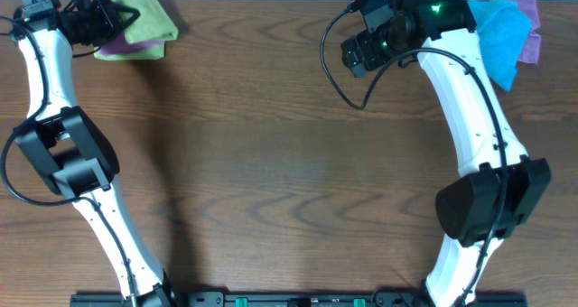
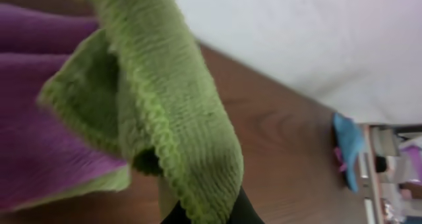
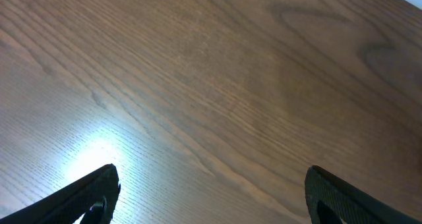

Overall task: Fold the cloth
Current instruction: 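Lower the green bundle onto the stack and open the left gripper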

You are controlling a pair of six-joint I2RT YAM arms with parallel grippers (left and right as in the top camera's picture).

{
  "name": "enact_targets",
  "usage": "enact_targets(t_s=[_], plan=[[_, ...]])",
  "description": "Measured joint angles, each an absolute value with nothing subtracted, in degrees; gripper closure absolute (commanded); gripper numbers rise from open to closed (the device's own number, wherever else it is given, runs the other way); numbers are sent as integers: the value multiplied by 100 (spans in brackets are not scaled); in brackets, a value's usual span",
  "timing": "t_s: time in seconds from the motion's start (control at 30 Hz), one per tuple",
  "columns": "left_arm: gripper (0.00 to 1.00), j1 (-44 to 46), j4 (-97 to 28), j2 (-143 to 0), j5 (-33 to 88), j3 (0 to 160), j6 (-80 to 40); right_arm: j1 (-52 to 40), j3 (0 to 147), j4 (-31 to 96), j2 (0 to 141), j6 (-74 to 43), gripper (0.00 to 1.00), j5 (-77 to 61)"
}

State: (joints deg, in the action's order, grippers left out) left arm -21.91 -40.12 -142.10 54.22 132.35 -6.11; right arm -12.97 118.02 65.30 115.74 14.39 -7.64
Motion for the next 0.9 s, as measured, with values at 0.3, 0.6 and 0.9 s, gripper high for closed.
enact_targets(t_s=[0.3, 0.6, 0.9], plan=[[94, -2202, -4010, -14210, 4689, 13235, -226, -1297, 11802, 6539, 11574, 1439, 10, -766], [95, -2204, -3583, -14210, 4560, 13235, -139, -1297, 11802, 6541, 11574, 1439, 10, -764], [94, -2241, -3605, -14210, 4355, 13235, 30, -1297, 11802, 6539, 11574, 1439, 10, -766]])
